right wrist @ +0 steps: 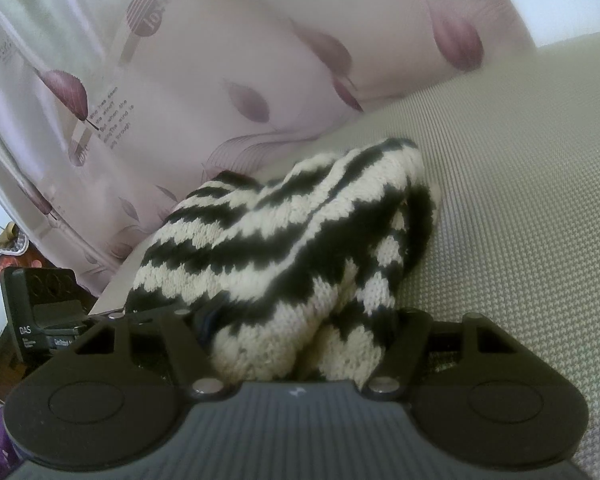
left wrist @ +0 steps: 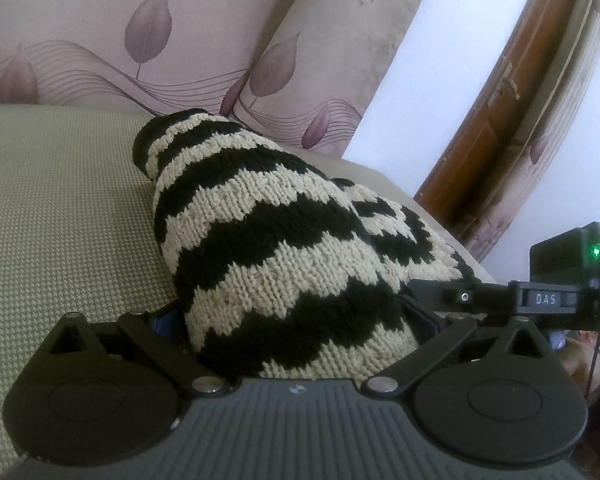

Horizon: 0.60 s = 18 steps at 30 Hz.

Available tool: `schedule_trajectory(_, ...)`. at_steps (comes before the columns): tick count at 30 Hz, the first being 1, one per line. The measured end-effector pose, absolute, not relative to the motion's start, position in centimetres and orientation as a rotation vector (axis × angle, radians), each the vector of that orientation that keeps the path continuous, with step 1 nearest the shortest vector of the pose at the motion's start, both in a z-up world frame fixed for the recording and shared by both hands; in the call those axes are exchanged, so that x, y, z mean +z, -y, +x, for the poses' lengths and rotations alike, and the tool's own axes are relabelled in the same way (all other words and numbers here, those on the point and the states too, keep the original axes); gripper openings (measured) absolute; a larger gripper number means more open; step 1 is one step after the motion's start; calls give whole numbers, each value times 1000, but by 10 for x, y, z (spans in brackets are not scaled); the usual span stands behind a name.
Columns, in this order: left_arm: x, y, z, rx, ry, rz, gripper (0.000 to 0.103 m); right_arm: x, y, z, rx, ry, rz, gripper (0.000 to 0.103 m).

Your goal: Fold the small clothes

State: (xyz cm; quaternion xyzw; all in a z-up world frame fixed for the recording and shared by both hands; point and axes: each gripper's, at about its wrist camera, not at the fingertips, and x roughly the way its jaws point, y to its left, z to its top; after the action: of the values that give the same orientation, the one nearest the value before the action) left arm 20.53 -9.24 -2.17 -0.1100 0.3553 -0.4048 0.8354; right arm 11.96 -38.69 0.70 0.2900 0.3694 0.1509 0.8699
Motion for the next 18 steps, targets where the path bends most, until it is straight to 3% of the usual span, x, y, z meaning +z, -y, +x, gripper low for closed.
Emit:
schedule_trajectory(8,-19,95,201,-827,-748,-201,103,10,382,120,308,-781,581,69)
schedule_trajectory(14,-14,95,196,-805,-726,-182,88,14,378,117,292,-766,562,59)
schedule_trajectory(18,-12,95,192,-806,-713,-161,85,13,381,116,294,-762,584,57)
